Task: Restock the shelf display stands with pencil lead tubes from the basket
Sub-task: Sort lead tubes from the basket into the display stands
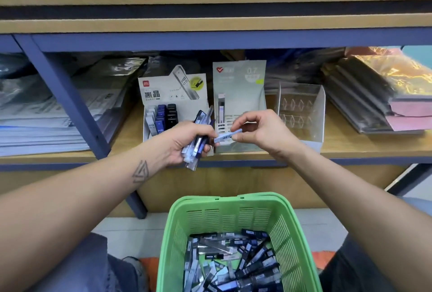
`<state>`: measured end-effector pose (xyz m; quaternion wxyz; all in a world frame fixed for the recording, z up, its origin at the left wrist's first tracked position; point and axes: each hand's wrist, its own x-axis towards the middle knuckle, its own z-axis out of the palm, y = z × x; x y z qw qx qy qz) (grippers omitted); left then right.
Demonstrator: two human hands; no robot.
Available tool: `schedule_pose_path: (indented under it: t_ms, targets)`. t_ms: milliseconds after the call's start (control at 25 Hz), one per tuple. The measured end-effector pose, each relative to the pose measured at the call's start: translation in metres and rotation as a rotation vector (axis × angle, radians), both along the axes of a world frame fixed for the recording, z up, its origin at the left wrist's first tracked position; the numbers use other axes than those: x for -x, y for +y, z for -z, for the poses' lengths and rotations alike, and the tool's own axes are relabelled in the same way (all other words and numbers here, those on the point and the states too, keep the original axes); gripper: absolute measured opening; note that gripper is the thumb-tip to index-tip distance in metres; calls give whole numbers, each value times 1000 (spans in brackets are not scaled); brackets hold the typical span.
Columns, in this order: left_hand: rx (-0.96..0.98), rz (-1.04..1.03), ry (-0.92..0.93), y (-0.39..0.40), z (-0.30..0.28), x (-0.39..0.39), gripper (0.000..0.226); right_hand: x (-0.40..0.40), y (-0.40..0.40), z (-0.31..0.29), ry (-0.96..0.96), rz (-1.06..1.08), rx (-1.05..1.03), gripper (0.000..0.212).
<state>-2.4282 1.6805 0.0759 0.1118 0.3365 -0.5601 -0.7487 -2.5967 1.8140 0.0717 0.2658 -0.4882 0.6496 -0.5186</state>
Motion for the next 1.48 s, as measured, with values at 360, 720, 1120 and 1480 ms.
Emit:
schedule_pose_path:
  t_ms: [360, 720, 1120, 1480]
  targets:
    - [206, -67, 32, 24, 8, 78, 44, 62, 44, 11, -285, 144, 70, 26]
    - [45, 4, 76, 32, 17, 119, 33, 96, 63, 3, -183, 159, 147, 21]
    - [104, 34, 43, 42, 27, 137, 28, 123, 56, 1, -28, 246, 28, 10]
    - [267, -78, 115, 43, 14, 144, 36, 131, 72, -9, -59, 107, -64, 20]
